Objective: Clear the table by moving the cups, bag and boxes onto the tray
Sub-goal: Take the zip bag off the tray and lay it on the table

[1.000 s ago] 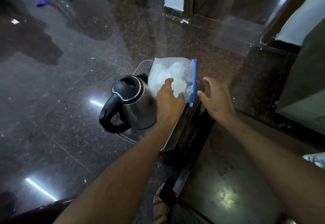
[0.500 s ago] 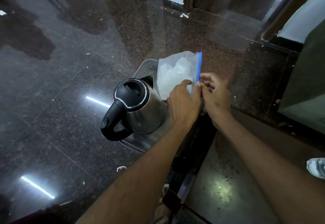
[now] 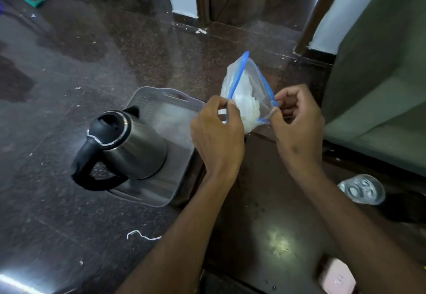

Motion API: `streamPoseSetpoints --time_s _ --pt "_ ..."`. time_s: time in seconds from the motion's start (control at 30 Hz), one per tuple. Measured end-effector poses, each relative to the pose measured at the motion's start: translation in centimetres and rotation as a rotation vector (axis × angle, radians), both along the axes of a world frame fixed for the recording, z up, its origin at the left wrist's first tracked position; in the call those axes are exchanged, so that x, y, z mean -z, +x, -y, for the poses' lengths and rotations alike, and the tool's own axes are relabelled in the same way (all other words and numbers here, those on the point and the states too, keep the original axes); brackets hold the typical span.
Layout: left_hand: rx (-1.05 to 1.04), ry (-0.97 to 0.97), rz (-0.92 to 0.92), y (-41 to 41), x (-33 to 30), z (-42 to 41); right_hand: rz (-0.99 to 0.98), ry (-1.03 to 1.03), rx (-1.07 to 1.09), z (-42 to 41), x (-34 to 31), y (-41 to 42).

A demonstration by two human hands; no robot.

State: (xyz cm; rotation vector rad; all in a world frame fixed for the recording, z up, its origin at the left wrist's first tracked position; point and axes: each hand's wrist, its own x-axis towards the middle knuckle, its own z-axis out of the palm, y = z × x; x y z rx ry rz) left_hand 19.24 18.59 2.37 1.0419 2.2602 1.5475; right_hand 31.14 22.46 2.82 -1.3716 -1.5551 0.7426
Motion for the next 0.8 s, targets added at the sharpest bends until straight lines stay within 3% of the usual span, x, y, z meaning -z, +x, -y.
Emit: streamPoseSetpoints --time_s 0.17,0.33,0.47,0.57,0.8 --pt "0.081 -0.094 -0.077 5.5 2.8 2.3 0.265 -0.016 0.043 3.0 2.4 6.1" --pt "0.188 -0.195 -0.129 10.5 6.7 6.1 0.469 -0.237 0.032 7.6 6.0 10.8" --pt "0.291 -0.313 -0.156 12.8 9.5 9.1 0.493 -0.247 -0.019 10.5 7.3 12.1" --pt "0.346 -0.365 -0.176 13.7 10.5 10.6 0.484 -0.408 -0.112 11.5 8.0 11.9" --pt "0.392 -0.43 -0.139 15.4 11.6 13.5 0.651 -0.648 -0.102 13.0 10.7 13.2"
